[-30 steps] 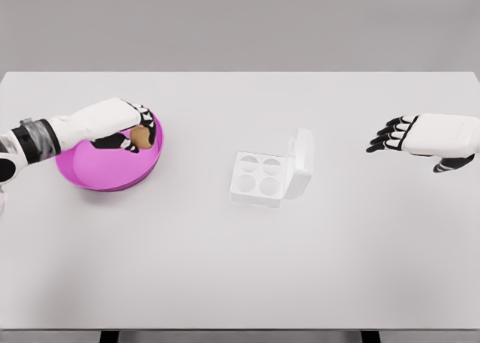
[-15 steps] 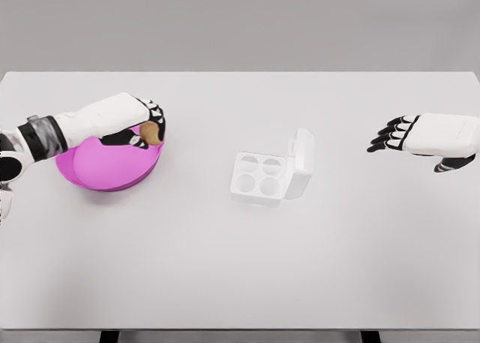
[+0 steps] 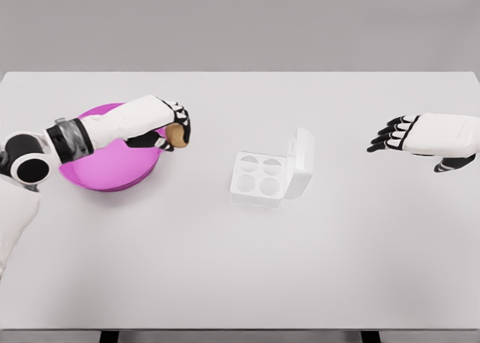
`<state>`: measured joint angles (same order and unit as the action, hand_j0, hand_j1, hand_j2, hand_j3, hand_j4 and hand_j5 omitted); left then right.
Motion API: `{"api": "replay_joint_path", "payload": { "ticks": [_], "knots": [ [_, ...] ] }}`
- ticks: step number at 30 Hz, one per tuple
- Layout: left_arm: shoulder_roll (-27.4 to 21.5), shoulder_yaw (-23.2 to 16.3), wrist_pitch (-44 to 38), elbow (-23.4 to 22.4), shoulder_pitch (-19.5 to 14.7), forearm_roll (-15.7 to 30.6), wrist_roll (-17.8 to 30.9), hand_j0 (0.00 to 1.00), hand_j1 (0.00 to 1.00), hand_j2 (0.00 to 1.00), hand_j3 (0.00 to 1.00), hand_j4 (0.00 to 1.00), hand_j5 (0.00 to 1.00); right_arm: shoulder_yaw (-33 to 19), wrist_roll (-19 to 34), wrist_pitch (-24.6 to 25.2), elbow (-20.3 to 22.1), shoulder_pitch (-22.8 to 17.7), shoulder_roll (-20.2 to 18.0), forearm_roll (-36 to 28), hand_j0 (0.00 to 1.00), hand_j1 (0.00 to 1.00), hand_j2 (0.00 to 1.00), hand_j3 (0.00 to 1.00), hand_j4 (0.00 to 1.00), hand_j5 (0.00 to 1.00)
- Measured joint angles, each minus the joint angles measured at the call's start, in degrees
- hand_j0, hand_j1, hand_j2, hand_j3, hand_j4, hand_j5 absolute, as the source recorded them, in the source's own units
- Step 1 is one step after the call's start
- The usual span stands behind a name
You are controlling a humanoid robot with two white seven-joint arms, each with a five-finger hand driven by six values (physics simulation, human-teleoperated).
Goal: Pack egg into the box and close the box lid
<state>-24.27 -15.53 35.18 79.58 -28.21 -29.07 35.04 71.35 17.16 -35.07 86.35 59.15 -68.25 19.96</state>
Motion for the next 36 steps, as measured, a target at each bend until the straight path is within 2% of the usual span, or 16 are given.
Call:
{"api": "replay_joint_path", "payload": {
  "ticks": [18,36],
  "knots": [
    [6.76,-2.15,0.0,0.55,0.18,-0.18,0.01,0.34,0.34,0.34,0.34,0.34,0.34,-0.03,0.0,0.0,-0.13,0.0,-0.11,-0.09,1.0,1.0,1.0,1.0,1.0,1.0],
    [11.25,-5.0,-0.01,0.44,0.09,-0.42,0.0,0.34,0.34,0.34,0.34,0.34,0.34,-0.02,0.0,0.0,-0.13,-0.18,-1.14,-0.09,1.0,1.0,1.0,1.0,1.0,1.0]
  ]
}}
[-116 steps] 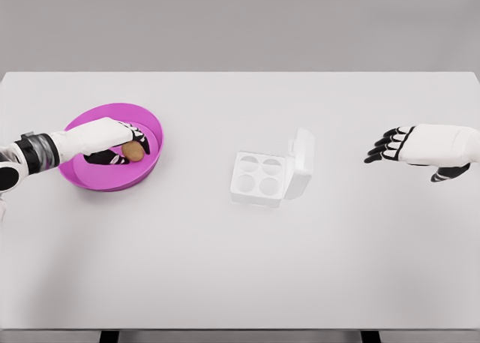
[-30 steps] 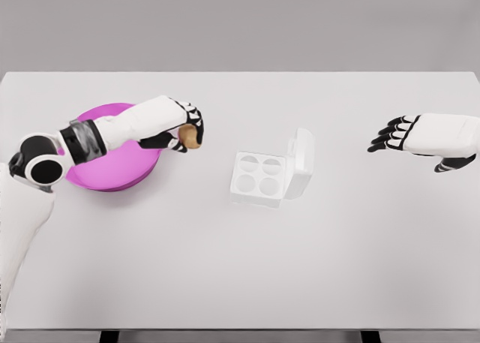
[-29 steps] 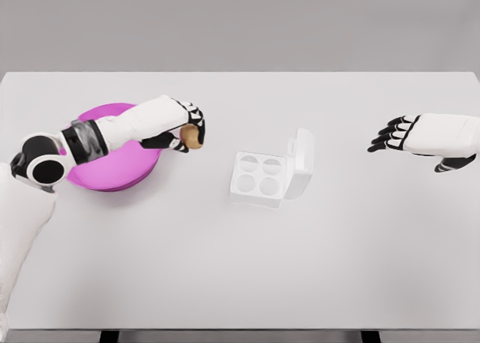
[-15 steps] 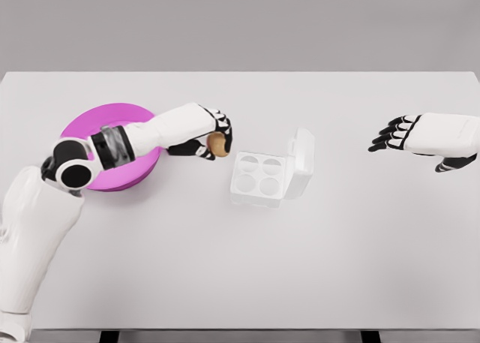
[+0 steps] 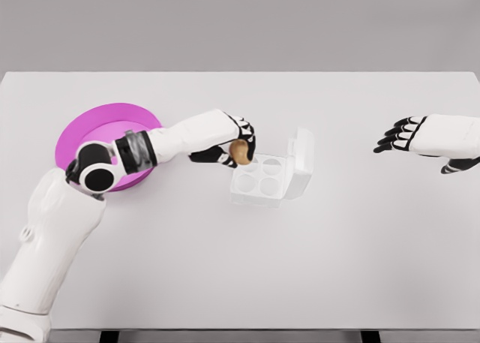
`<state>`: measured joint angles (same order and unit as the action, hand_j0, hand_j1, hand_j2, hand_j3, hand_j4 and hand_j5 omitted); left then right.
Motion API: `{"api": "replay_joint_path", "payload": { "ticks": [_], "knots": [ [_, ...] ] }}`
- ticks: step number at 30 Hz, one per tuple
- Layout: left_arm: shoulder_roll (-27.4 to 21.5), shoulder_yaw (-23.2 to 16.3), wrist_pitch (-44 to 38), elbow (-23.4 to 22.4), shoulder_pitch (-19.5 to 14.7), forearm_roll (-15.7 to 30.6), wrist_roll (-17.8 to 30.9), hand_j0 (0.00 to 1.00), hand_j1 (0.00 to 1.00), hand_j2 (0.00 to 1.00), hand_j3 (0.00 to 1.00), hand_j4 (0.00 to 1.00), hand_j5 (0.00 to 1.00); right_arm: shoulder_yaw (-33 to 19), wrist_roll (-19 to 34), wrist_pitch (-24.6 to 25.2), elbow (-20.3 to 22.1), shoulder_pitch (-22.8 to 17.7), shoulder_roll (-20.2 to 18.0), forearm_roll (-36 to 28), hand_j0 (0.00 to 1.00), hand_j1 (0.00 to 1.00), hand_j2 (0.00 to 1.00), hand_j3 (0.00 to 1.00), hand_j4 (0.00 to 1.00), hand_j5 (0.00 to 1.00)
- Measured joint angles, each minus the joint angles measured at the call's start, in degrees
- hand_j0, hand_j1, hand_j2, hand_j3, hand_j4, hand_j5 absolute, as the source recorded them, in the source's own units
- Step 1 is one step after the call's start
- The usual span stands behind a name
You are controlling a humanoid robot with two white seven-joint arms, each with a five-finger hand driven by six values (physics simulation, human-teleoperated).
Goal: Pack egg into the box and close the box lid
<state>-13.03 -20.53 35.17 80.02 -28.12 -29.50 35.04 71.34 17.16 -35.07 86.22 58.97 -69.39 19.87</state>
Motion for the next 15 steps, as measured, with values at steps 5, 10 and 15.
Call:
{"api": "replay_joint_path", "payload": {
  "ticks": [5,10,15],
  "knots": [
    [1.0,-0.62,0.0,-0.19,0.0,-0.21,0.0,0.34,0.34,0.34,0.34,0.34,0.34,-0.01,0.0,0.0,0.0,-0.08,-0.01,0.0,1.0,1.0,1.0,1.0,1.0,1.0],
    [2.26,-0.9,0.01,-0.58,-0.09,-0.94,0.0,0.34,0.34,0.34,0.34,0.34,0.34,0.0,0.0,0.0,0.0,-0.08,-0.01,0.0,1.0,1.0,1.0,1.0,1.0,1.0],
    [3.28,-0.95,0.0,-1.1,-0.09,-1.73,0.0,0.36,0.36,0.36,0.36,0.36,0.36,-0.03,0.0,0.0,0.0,-0.08,-0.06,0.0,1.0,1.0,1.0,1.0,1.0,1.0]
  ]
}}
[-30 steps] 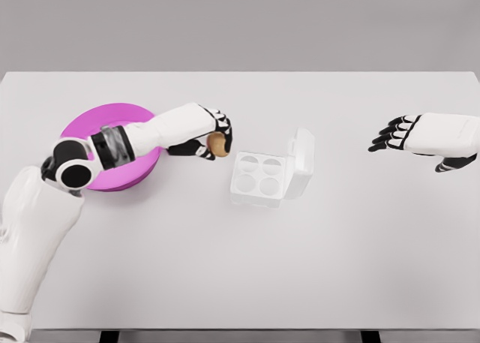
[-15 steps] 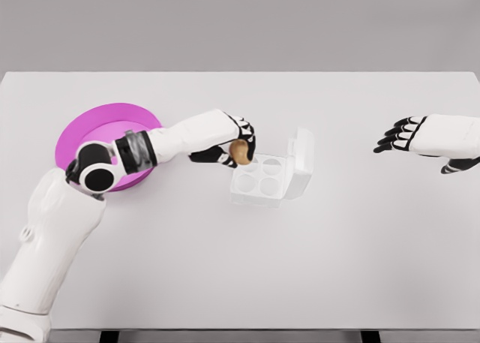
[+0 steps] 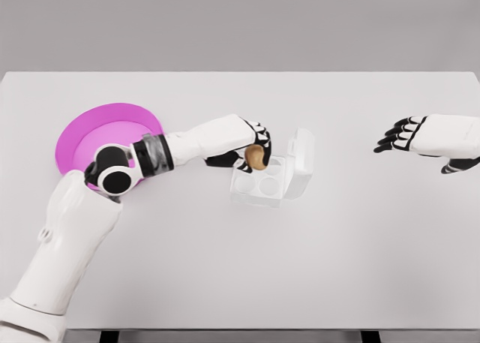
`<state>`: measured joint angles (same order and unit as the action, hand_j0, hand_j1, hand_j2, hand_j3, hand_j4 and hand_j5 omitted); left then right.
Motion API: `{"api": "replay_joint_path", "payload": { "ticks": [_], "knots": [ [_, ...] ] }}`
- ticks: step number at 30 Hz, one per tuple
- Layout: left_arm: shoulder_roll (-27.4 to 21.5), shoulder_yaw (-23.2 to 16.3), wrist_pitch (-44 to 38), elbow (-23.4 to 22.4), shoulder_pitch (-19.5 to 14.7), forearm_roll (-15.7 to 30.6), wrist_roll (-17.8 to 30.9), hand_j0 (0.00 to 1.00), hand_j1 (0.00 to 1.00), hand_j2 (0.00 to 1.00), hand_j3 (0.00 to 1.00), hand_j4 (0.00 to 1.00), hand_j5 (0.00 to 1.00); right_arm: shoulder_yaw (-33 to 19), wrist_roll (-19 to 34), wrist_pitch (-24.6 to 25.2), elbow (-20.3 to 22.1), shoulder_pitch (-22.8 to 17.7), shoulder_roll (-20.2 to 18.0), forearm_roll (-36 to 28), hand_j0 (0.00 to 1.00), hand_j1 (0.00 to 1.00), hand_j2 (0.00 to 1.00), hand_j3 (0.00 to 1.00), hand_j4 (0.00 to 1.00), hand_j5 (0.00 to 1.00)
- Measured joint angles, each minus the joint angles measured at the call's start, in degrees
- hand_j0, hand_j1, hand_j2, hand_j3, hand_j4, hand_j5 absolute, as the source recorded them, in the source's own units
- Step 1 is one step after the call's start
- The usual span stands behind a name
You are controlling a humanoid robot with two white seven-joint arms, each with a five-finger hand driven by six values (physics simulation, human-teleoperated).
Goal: Pack egg into the box and close the box lid
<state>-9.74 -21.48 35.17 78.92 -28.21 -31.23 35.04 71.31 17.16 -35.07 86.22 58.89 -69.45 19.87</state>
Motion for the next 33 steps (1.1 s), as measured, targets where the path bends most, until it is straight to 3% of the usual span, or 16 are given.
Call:
{"api": "replay_joint_path", "payload": {
  "ticks": [14,22,33],
  "knots": [
    [1.61,-0.76,0.0,-2.71,0.0,-0.37,0.0,0.37,0.37,0.37,0.37,0.37,0.37,0.0,0.0,0.0,0.01,-0.09,-0.12,0.0,1.0,1.0,1.0,1.0,1.0,1.0],
    [1.74,-0.82,0.0,-3.43,-0.09,-0.36,-0.01,0.56,0.56,0.56,0.56,0.56,0.56,-0.03,-0.02,0.0,0.03,-0.09,-0.58,0.0,1.0,1.0,1.0,1.0,1.0,1.0],
    [1.68,-0.67,-0.01,-3.53,-0.26,-0.27,-0.01,0.65,0.65,0.65,0.65,0.65,0.65,-0.04,-0.08,0.0,0.03,-0.09,-0.79,0.0,1.0,1.0,1.0,1.0,1.0,1.0]
  ]
}}
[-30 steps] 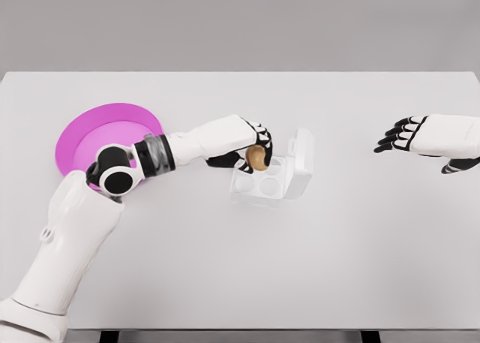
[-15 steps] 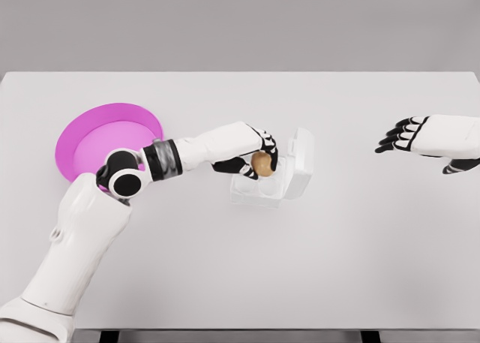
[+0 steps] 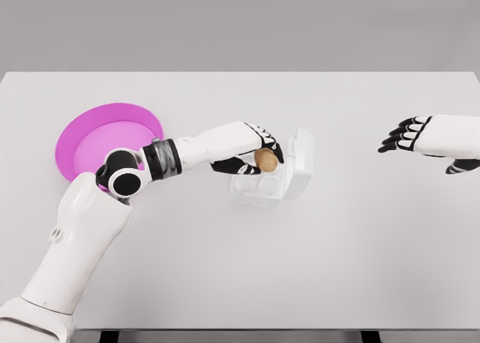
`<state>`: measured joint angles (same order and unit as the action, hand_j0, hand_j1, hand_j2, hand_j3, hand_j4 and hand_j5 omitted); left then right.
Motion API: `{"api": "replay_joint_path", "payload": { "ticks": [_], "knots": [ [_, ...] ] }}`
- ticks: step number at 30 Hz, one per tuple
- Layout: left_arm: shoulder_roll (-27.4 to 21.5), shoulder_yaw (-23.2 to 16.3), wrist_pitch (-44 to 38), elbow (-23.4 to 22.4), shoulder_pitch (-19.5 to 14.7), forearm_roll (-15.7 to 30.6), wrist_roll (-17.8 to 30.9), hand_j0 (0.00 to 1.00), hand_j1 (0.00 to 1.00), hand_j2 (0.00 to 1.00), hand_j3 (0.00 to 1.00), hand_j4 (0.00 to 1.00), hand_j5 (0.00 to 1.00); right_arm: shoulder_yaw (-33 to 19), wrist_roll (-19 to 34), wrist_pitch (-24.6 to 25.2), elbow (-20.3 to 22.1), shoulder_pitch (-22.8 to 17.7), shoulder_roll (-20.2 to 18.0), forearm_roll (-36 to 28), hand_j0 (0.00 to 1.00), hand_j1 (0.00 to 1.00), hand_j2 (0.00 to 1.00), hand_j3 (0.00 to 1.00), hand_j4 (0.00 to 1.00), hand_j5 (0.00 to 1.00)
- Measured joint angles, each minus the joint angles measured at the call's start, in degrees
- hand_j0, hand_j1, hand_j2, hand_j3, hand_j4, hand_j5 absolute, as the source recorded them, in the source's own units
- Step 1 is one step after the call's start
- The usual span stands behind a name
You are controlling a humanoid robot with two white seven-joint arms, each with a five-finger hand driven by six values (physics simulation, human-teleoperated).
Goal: Pack egg into the box and close the box lid
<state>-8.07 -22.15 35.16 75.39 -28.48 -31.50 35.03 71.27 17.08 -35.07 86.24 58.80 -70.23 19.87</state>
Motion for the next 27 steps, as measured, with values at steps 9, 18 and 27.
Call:
{"api": "replay_joint_path", "payload": {
  "ticks": [9,18,27],
  "knots": [
    [-0.06,0.09,0.0,0.01,0.0,0.1,0.0,0.7,0.7,0.7,0.7,0.7,0.7,0.0,0.0,0.0,-0.02,0.0,-0.04,0.0,1.0,1.0,1.0,1.0,1.0,1.0],
    [-0.66,0.8,-0.01,0.28,-0.26,0.26,0.0,0.82,0.82,0.82,0.82,0.82,0.82,0.0,0.01,0.0,0.04,-0.09,-0.03,0.02,1.0,1.0,1.0,1.0,1.0,1.0],
    [-7.58,6.72,0.01,2.87,0.26,5.5,0.0,1.0,1.0,1.0,1.0,1.0,1.0,-0.7,0.22,0.0,2.06,-0.26,0.8,0.34,1.0,1.0,1.0,1.0,1.0,1.0]
  ]
}}
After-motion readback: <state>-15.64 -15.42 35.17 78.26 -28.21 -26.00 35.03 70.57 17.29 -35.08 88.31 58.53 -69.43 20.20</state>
